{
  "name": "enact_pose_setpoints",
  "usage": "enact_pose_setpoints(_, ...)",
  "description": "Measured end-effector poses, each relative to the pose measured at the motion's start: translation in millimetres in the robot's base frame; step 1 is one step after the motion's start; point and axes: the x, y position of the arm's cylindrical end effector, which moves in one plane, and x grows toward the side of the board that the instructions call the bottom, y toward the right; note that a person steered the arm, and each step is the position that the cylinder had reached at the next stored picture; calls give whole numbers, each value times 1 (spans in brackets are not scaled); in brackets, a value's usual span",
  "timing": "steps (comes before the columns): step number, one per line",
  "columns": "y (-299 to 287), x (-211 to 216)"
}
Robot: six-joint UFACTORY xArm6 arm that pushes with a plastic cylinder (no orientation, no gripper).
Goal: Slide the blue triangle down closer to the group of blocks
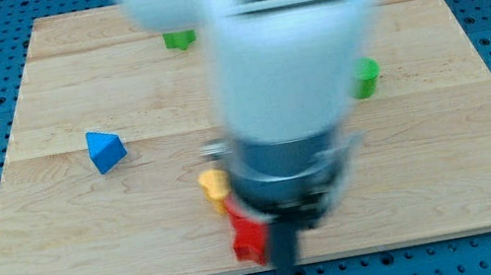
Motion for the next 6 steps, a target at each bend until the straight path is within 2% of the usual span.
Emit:
enact_pose_setpoints(1,-39,0)
enact_pose_setpoints(3,-38,-24)
enact_pose_setpoints(4,-132,-46)
enact_pose_setpoints(5,-154,-136)
enact_pose_setpoints(6,-158,-173)
